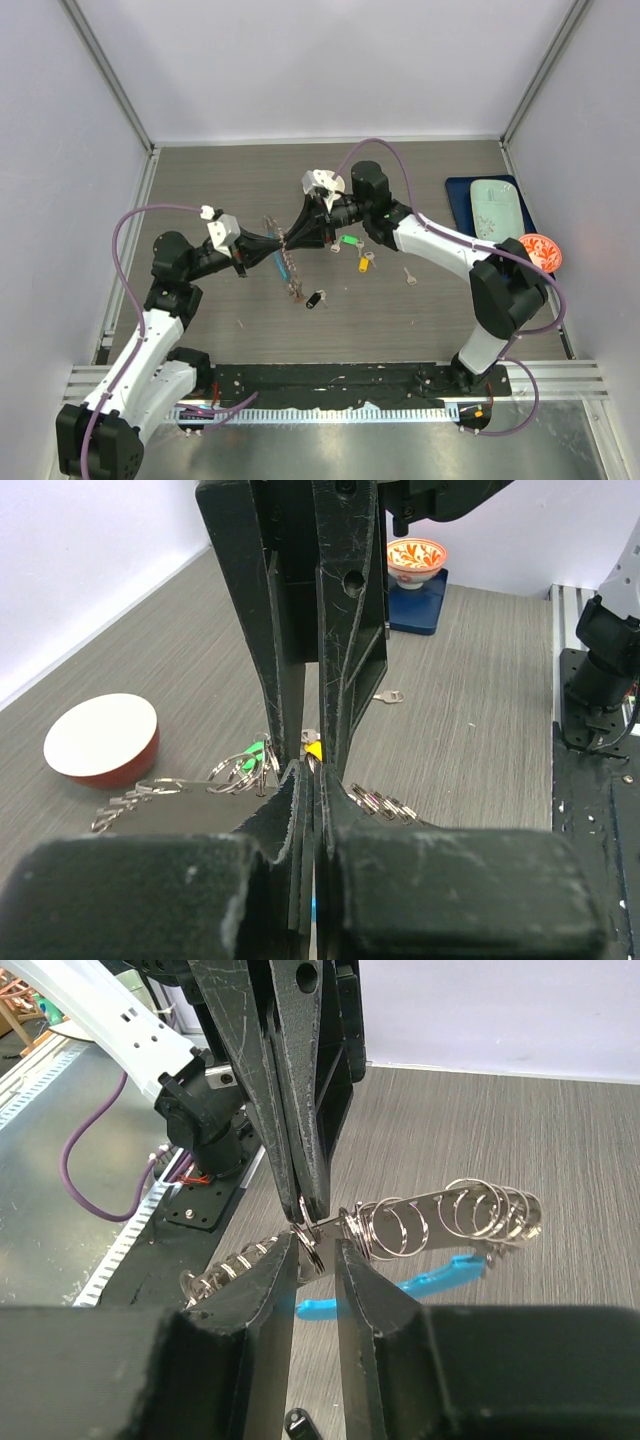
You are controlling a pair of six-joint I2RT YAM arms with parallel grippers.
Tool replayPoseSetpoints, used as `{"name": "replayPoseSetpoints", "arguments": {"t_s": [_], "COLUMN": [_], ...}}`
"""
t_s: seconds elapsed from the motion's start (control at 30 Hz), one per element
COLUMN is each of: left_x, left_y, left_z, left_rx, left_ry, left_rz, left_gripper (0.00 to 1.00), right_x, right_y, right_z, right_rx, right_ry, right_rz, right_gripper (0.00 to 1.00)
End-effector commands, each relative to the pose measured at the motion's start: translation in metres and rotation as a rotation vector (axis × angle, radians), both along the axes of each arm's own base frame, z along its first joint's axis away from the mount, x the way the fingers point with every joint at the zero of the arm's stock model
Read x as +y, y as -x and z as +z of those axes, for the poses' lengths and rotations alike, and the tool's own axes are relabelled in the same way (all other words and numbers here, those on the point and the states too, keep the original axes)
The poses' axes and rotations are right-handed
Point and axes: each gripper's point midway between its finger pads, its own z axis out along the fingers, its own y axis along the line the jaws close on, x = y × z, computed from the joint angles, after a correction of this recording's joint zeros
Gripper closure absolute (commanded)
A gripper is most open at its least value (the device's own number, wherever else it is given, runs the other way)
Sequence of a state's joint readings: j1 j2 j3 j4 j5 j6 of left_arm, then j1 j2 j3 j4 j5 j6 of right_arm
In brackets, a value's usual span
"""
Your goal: Put the keys on the keyring
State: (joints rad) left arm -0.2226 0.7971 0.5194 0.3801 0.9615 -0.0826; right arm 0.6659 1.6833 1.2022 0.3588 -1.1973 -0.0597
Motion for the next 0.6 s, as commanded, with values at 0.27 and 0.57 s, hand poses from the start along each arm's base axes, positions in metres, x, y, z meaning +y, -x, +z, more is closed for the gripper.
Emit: {"name": "replayPoseSetpoints", "arguments": {"t_s": [0.27,0.57], "left_x": [-0.004,-0.004], "left_y": [0.004,0.004], "left_z": [0.033,0.034], "left_rx": [-0.107,-0.114], "left_ry": [0.042,0.052], "left_rz": [-0.041,-0.034], "left_gripper": [1.00,1.00], "right_x": [0.004,0.003], "right_y": [0.007,0.017], "right_z": [0.025,0.037], "right_rx": [-0.046,-0.004], "right_ry": [-0.073,-0.130], "right_rz": [0.048,0.099], "right_gripper": [0.73,0.92]}}
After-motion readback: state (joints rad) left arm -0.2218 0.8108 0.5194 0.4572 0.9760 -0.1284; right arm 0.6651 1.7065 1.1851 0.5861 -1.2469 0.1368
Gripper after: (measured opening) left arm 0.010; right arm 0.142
